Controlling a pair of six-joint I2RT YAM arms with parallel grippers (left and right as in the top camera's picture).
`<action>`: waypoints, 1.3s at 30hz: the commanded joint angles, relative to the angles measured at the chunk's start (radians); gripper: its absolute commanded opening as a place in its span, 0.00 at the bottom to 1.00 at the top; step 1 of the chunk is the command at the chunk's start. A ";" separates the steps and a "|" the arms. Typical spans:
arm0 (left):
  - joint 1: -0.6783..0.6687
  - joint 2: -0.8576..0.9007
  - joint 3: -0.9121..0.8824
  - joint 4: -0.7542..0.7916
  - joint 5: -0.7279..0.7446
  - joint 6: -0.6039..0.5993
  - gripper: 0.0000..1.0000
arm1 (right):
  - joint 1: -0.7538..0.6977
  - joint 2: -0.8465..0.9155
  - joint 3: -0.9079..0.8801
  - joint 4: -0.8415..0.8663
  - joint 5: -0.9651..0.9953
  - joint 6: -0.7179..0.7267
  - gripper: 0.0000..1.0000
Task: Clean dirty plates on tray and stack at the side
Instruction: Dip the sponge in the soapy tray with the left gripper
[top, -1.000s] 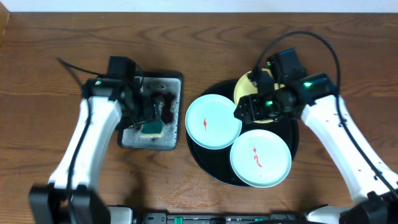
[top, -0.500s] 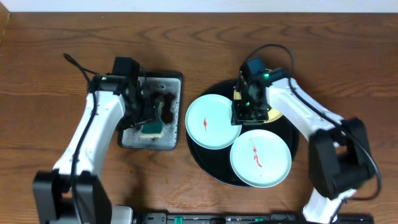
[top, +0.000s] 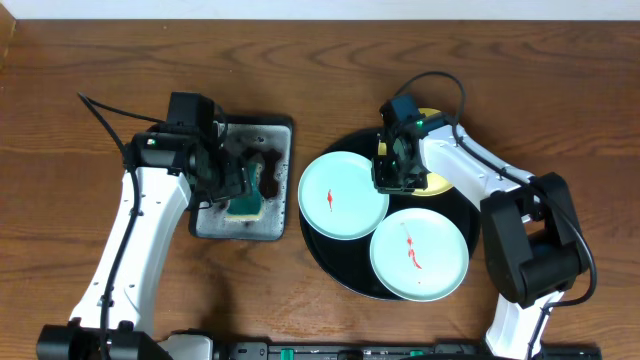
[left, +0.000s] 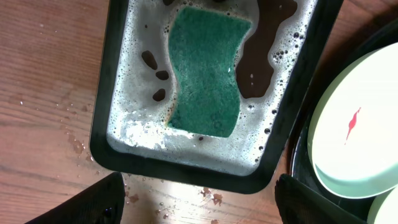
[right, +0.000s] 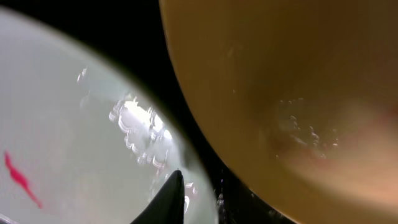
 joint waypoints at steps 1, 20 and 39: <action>0.000 -0.002 0.013 0.005 -0.017 0.002 0.78 | -0.002 0.032 -0.031 0.014 0.037 0.050 0.11; 0.000 0.114 -0.192 0.299 -0.016 0.001 0.72 | -0.003 0.033 -0.034 -0.057 0.127 0.135 0.01; -0.004 0.335 -0.166 0.417 0.006 -0.005 0.07 | -0.006 0.033 -0.034 -0.104 0.152 0.106 0.01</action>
